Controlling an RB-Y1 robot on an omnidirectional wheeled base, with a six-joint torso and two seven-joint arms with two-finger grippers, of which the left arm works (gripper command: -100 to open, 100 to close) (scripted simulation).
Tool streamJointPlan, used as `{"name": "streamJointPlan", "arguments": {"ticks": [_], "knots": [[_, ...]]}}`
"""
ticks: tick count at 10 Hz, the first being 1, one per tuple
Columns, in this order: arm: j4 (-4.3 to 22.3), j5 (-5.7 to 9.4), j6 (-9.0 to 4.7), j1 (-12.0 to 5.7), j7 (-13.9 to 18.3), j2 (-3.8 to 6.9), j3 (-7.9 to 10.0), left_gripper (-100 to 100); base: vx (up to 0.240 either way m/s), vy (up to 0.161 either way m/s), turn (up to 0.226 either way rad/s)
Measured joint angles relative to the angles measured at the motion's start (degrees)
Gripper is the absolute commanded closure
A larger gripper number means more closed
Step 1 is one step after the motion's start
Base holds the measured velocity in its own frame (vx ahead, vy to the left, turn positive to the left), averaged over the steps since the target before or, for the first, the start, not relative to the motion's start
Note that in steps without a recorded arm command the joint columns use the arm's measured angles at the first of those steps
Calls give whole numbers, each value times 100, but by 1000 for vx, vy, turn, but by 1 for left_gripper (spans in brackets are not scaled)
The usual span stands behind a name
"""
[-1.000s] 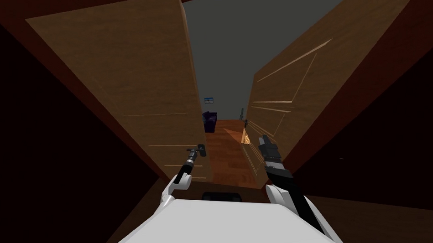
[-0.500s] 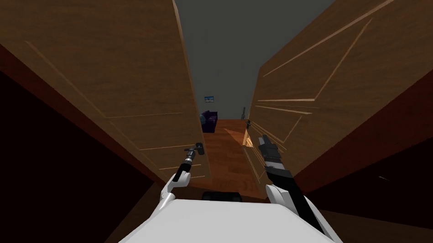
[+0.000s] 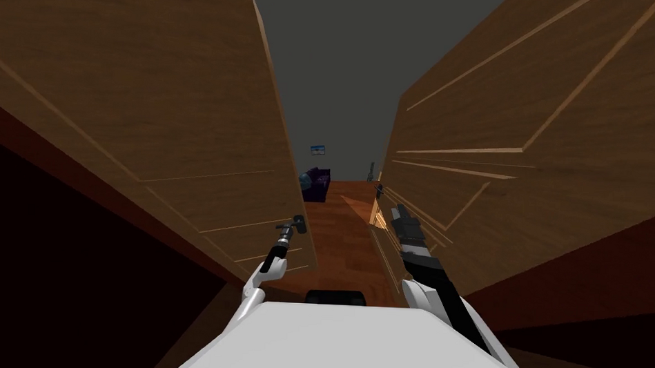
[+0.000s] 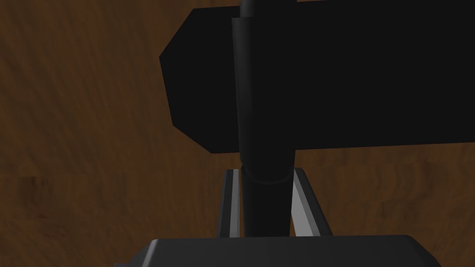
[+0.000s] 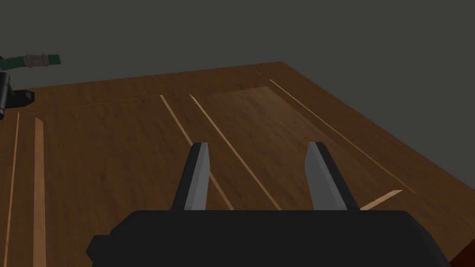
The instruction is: Push the door open
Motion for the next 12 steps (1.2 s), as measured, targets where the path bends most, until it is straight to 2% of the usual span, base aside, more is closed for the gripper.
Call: {"name": "streamJointPlan", "arguments": {"ticks": [2, 5, 7, 12], "knots": [[126, 4, -29, -69, -24, -27, 125, 100, 151, -75, 70], [77, 14, 87, -68, -90, -85, 359, 100, 166, -79, 79], [280, 30, 13, -173, -85, -64, 495, 100, 154, -68, 44], [391, 59, 71, -258, -145, -96, 881, 100, 182, -91, 85]]}}
